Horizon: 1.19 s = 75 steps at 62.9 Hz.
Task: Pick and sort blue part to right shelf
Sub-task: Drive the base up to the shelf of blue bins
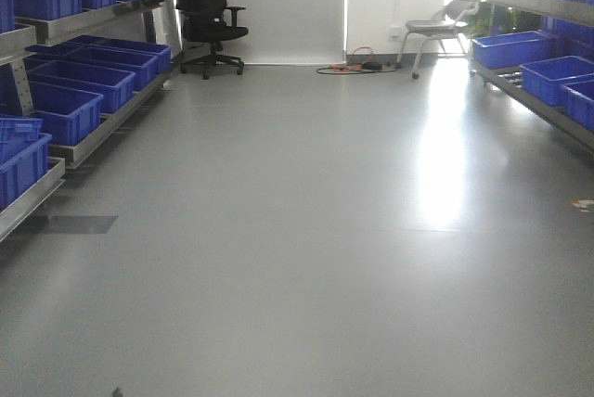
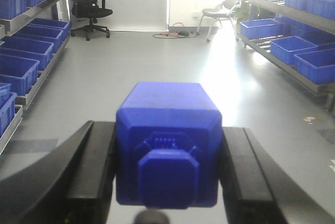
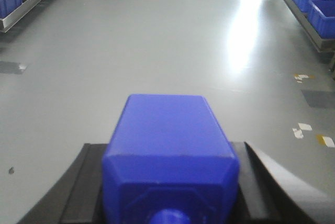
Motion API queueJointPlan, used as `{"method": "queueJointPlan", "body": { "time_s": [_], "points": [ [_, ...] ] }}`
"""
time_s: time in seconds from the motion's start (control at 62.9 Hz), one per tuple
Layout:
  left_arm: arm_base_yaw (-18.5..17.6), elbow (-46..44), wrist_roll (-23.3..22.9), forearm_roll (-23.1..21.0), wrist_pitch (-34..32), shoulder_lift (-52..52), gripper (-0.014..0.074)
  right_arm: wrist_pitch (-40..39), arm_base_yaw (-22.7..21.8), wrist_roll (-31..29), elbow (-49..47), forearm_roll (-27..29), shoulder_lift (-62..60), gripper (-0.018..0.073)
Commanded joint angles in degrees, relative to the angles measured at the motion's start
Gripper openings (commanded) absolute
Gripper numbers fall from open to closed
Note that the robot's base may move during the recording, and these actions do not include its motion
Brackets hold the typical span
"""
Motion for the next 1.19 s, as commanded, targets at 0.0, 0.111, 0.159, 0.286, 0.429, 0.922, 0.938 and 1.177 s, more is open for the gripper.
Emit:
{"method": "queueJointPlan", "body": {
  "time_s": [0.0, 0.111, 0.159, 0.286, 0.429, 0.922, 0.938, 1.177],
  "points": [
    [-0.06, -1.72, -0.05, -0.33, -5.36, 0.32, 0.03, -5.4, -0.43, -0.53, -1.86, -0.42, 0.07, 0.0298],
    [-0.06, -1.72, -0.05, -0.33, -5.36, 0.32, 0.03, -5.4, -0.43, -0.53, -1.86, -0.42, 0.07, 0.0298],
    [-0.06, -1.72, -0.05, -0.33, -5.36, 0.32, 0.03, -5.4, -0.43, -0.53, -1.86, -0.42, 0.07, 0.0298],
    [-0.06, -1.72, -0.05, -0.33, -5.36, 0.32, 0.03, -5.4, -0.43, -0.53, -1.86, -0.42, 0.07, 0.0298],
    [-0.06, -1.72, -0.05, -0.33, -5.36, 0.32, 0.03, -5.4, -0.43, -0.53, -1.86, -0.42, 0.07, 0.0298],
    [-0.06, -1.72, -0.05, -0.33, -5.36, 0.32, 0.03, -5.34, -0.43, -0.53, -1.86, -0.42, 0.07, 0.0298],
    [-0.06, -1.72, -0.05, -0.33, -5.36, 0.32, 0.03, -5.34, -0.43, -0.53, -1.86, -0.42, 0.07, 0.0298],
    [-0.06, -1.72, -0.05, -0.33, -5.36, 0.32, 0.03, -5.34, -0.43, -0.53, -1.86, -0.42, 0.07, 0.0298]
  ]
}}
